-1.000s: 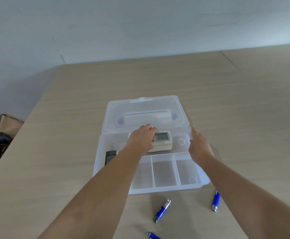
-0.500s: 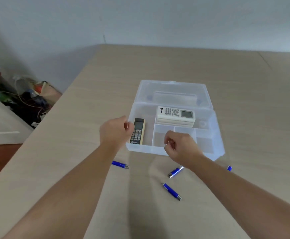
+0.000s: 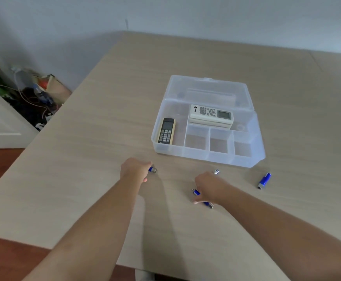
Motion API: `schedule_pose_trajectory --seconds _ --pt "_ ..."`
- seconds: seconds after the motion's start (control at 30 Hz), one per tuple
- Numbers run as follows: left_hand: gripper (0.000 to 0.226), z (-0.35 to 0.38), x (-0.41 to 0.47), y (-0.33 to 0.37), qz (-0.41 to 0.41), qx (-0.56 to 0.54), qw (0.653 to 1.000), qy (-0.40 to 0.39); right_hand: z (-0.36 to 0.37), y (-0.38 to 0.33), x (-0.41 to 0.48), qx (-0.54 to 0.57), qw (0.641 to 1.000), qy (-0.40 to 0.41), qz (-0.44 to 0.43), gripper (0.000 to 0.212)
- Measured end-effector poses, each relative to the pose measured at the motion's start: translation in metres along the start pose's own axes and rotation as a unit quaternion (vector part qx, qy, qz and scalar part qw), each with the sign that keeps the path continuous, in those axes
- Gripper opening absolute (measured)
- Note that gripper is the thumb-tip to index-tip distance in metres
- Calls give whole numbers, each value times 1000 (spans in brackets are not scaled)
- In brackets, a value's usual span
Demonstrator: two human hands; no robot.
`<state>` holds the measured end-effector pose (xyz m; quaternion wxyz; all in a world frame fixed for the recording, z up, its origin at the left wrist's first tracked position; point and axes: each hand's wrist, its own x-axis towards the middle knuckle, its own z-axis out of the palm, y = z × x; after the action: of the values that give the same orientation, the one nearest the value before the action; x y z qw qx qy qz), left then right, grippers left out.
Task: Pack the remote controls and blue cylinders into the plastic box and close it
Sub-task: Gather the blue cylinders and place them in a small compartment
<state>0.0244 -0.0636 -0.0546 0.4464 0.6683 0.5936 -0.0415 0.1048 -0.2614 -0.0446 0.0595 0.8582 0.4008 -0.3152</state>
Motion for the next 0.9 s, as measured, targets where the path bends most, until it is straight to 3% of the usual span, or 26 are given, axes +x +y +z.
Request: schedule_pose_trajectory --seconds 0.1,0.23,0.43,0.57,0.67,0.77,0.9 --pt "23 2 4 -6 -7 -54 998 -13 -2 1 4 20 1000 -1 -4 24" --pt "19 -17 6 -2 39 -87 995 -3 -27 13 -1 208 978 35 -3 20" --pt "23 -65 -2 48 197 -198 960 -22 -90 37 -10 310 938 152 -12 11" --pt "16 -45 -23 102 267 -144 952 -51 -117 76 -17 357 899 253 19 15" --pt "14 1 -38 140 294 -124 940 -118 -120 115 -22 382 865 314 81 31" --pt "14 56 -54 162 327 -64 926 -177 -110 146 -23 406 839 342 117 28" --pt "19 111 -71 172 352 42 917 -184 -92 161 -12 378 862 308 141 17"
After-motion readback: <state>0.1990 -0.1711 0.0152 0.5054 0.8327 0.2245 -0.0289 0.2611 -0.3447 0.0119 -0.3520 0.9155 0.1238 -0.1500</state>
